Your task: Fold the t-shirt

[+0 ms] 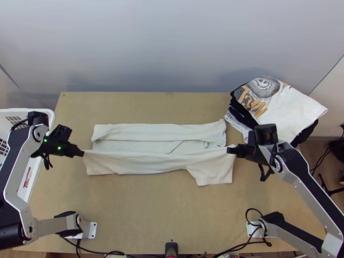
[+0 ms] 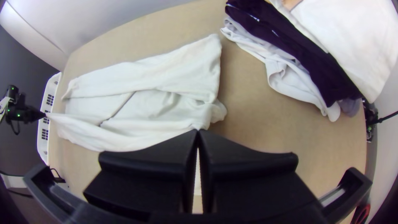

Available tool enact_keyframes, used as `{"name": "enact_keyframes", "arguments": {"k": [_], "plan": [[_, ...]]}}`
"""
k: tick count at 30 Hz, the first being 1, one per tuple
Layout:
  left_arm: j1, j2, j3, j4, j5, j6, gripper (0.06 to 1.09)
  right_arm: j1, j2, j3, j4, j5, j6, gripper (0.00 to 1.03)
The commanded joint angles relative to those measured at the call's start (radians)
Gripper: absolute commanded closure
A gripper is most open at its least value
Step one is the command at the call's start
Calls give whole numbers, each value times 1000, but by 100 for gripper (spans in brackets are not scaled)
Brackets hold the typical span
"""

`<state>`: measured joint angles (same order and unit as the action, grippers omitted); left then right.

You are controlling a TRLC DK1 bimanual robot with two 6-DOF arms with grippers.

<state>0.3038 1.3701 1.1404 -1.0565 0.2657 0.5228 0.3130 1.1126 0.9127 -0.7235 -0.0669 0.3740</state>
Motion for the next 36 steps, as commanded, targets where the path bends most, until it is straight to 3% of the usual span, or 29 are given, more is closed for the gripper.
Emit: {"name": "enact_keyframes", "arguments": {"k": [1, 12, 36], "plan": [[-17, 69, 94, 0, 9, -29, 105, -15, 67, 55, 45, 1, -9, 100], [-40, 173, 225, 24, 9, -70, 105, -52, 250, 176, 141, 4, -57, 100], [-117, 455, 466, 108, 7, -193, 105, -18, 504, 310, 242, 62, -69, 100]]}}
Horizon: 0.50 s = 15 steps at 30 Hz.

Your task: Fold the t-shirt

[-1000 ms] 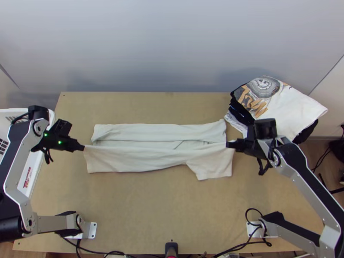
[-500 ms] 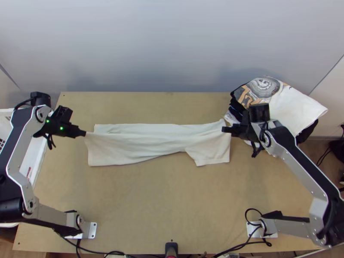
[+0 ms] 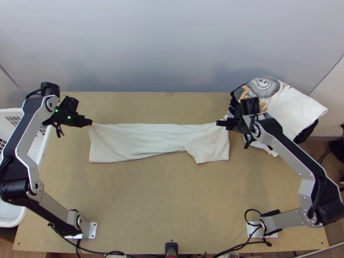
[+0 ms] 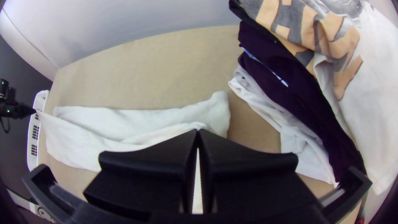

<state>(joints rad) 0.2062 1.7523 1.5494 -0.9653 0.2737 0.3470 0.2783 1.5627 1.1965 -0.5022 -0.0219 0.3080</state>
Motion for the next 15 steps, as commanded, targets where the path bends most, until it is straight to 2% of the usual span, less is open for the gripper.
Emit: {"name": "enact_keyframes", "arguments": {"k": [1, 15], "plan": [[-21, 84, 63, 17, -4, -17, 105, 18, 63, 28, 28, 20, -3, 100], [15, 248, 127, 53, -47, -9, 105, 58, 174, 94, 45, 68, -4, 100]]}}
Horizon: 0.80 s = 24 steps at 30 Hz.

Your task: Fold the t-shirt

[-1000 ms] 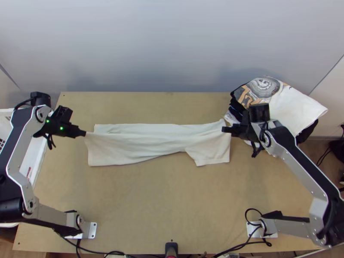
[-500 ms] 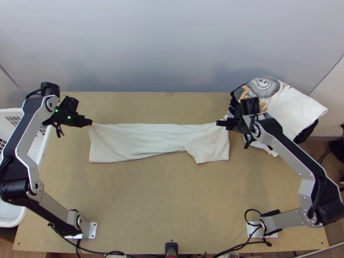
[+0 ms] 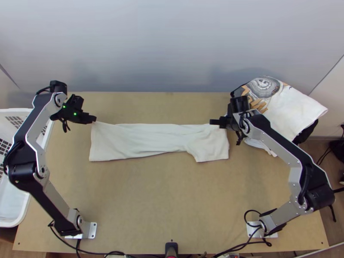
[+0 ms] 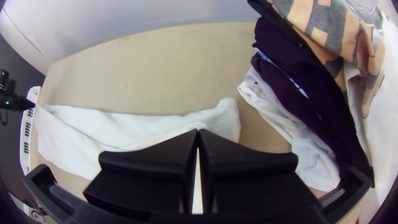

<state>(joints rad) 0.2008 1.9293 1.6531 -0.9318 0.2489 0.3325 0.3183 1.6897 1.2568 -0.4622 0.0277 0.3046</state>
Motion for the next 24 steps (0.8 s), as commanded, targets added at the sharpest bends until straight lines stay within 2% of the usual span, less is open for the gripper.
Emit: {"name": "enact_keyframes", "arguments": {"k": [1, 19, 20, 21, 22, 23, 24], "plan": [[23, 80, 25, 21, -23, 5, 105, 21, 51, 38, 5, 23, 1, 100], [11, 149, 25, 71, -26, -46, 104, 28, 130, 85, 14, 135, 1, 100], [9, 146, 25, 73, -26, -59, 96, 28, 131, 84, 17, 143, 1, 100], [9, 137, 25, 74, -26, -67, 74, 27, 131, 82, 22, 149, 1, 99], [9, 129, 22, 74, -28, -69, 43, 25, 131, 82, 23, 152, 1, 87], [12, 119, 20, 73, -37, -69, 28, 25, 126, 82, 23, 153, -1, 61], [19, 111, 19, 74, -49, -72, 28, 25, 122, 79, 23, 158, -4, 26]]}}
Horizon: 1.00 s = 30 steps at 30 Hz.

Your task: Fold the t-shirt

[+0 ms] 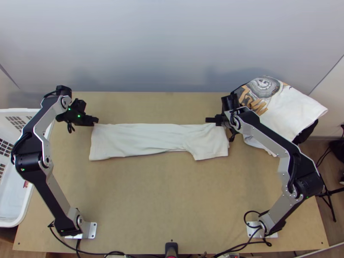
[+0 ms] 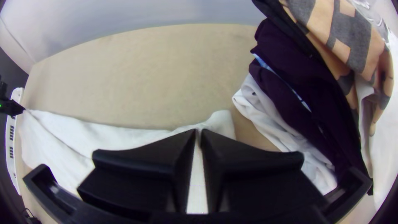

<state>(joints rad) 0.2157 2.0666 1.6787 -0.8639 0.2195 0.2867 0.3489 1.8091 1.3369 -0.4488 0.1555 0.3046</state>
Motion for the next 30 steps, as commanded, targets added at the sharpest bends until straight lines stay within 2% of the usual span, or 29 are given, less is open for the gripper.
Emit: {"name": "enact_keyframes", "arguments": {"k": [1, 5, 10, 14, 17, 26, 30], "plan": [[16, -37, -13, 8, -20, -26, 28, -5, -8, -4, 10, 39, -10, 2], [97, -72, -34, 8, 30, -24, 28, -5, -73, -10, 9, 39, -22, 3], [200, -126, -122, -27, 219, -14, 28, 10, -125, -33, -2, 38, -36, 3], [223, -122, -185, -112, 308, 16, 27, 28, -129, -45, -11, 38, -42, 3], [234, -154, -275, -110, 409, 48, 14, 42, -128, -42, -13, 38, -45, 3], [223, -157, -349, -43, 463, 45, 10, 62, -125, -24, -31, 38, -45, 3], [195, -146, -359, 16, 475, 5, 10, 65, -125, -21, -34, 38, -45, 3]]}}
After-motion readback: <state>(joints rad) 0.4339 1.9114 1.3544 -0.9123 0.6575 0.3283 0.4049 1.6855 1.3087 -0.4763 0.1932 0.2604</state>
